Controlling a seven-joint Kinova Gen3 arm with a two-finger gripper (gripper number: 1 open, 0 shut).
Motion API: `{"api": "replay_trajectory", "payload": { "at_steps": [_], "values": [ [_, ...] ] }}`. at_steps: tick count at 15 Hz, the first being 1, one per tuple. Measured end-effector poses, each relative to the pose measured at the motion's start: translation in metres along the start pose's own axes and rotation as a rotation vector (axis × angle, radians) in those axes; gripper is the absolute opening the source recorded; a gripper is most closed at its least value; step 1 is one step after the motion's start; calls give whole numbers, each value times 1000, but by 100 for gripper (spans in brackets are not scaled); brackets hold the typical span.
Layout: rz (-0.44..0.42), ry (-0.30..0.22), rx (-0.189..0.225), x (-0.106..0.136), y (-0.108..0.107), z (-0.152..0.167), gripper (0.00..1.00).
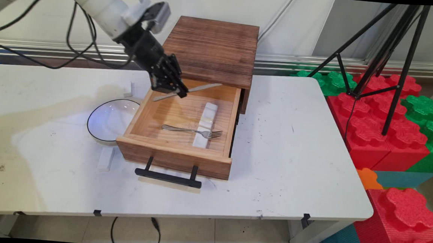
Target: Place the picked object into the drawer
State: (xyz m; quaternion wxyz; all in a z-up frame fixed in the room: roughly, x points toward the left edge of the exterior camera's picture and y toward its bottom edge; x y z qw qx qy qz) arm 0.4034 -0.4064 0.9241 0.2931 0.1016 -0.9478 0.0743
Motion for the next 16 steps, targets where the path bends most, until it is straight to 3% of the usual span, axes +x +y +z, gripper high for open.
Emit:
{"api": "replay_trajectory", "payload": {
  "at_steps": [9,16],
  "values": [
    [22,-58,7,1,-21,68,0],
    [52,-99,16,-9,-30,92,0]
  ]
}}
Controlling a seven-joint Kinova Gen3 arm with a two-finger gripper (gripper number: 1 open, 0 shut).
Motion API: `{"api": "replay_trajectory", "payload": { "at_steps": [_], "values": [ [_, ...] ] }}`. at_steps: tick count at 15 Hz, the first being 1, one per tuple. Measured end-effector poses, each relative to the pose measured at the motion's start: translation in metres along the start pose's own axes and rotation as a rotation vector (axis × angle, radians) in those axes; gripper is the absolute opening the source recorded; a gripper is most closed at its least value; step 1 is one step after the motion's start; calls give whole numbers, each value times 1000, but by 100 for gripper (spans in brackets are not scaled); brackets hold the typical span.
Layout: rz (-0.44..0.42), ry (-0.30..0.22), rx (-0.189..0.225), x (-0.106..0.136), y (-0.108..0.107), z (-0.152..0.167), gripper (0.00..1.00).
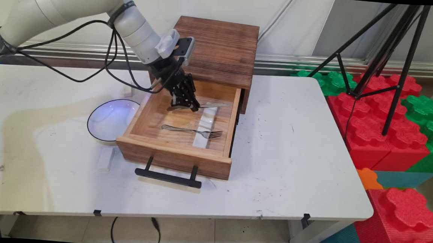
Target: Place the picked object into the drawer
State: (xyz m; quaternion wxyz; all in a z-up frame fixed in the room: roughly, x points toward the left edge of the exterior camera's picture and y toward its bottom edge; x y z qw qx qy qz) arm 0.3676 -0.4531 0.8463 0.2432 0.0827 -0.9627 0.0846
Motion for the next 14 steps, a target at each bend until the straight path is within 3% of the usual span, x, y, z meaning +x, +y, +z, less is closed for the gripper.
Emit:
{"api": "replay_trajectory", "payload": {
  "at_steps": [6,7,14],
  "values": [
    [15,-30,15,-9,-6,12,0],
    [17,-32,17,-10,-6,13,100],
    [-1,-24,29,-10,-8,13,100]
  ]
}}
